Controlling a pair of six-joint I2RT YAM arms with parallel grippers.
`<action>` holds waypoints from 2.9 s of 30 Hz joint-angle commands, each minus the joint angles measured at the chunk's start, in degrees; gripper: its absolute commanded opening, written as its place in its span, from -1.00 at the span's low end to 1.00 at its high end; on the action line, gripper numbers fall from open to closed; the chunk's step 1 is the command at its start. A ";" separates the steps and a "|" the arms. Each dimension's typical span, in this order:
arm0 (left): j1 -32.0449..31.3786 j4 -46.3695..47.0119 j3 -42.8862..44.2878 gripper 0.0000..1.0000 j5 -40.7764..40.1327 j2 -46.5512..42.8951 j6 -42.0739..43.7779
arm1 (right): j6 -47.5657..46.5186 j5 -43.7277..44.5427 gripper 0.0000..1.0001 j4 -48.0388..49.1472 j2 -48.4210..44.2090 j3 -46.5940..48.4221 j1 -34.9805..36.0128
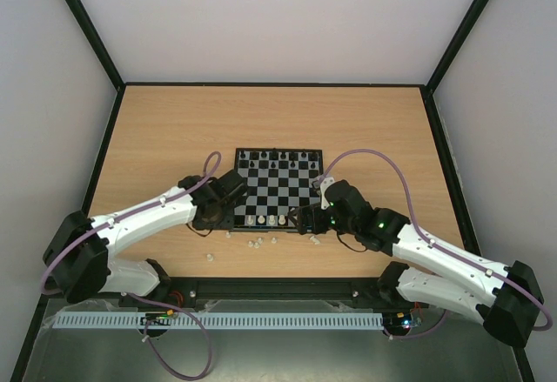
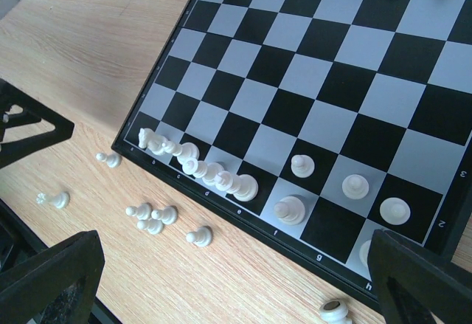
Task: Set up the chess pieces on the board
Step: Pick up the chess piece at the center of the board, then place the chess piece on the chessboard.
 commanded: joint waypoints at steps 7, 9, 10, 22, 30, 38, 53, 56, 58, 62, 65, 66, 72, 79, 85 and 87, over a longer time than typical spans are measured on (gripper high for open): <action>0.36 4.17 -6.09 0.00 2.01 -1.94 -2.59 | -0.22 -0.36 0.97 0.42 0.86 -0.50 0.18; 0.36 5.37 -6.76 -0.04 2.68 -1.34 -2.25 | -0.24 -0.38 0.97 0.39 0.95 -0.46 0.18; 0.38 5.89 -6.96 -0.06 3.08 -0.84 -2.11 | -0.22 -0.38 0.97 0.35 0.97 -0.45 0.22; 0.30 9.21 -7.83 -0.35 5.76 1.73 -0.22 | -0.14 -0.27 0.97 0.51 0.93 -0.73 0.19; 0.10 10.01 -8.43 -0.26 6.66 3.14 0.29 | -0.14 -0.35 0.97 0.62 0.97 -0.87 0.23; 0.09 10.75 -8.68 -0.34 6.40 4.83 0.84 | -0.12 -0.37 0.97 0.61 0.97 -0.91 0.20; 0.07 8.88 -6.54 -0.77 5.78 5.78 1.86 | -0.05 -0.29 0.97 0.68 0.97 -1.12 0.16; 0.14 5.34 -2.26 -0.76 3.51 4.49 2.35 | -0.13 -0.38 0.97 0.70 0.97 -0.99 0.19; 0.33 4.13 0.33 -0.74 2.40 4.98 3.31 | -0.20 -0.29 0.97 0.60 0.82 -1.02 0.17; 1.30 4.10 4.91 -0.74 2.03 9.18 6.25 | -0.06 0.05 0.97 0.70 0.36 -1.09 0.20; 1.65 4.52 7.85 -0.74 1.92 12.30 7.98 | -0.10 0.25 0.97 0.62 0.44 -1.01 0.20; 1.81 4.63 8.46 -0.74 1.92 13.21 8.51 | -0.06 0.24 0.97 0.61 0.44 -1.04 0.22; 3.07 5.06 11.23 -0.74 2.16 17.13 10.84 | -0.09 0.36 0.97 0.53 0.18 -0.98 0.19; 3.61 5.66 12.04 -0.73 2.63 18.94 11.99 | -0.05 0.39 0.97 0.61 0.09 -1.06 0.24; 3.61 6.66 11.74 -0.72 3.50 20.25 12.41 | -0.05 0.29 0.97 0.61 0.35 -1.01 0.17; 3.61 6.71 11.64 -0.68 3.50 20.38 12.43 | -0.05 0.26 0.97 0.61 0.35 -1.02 0.16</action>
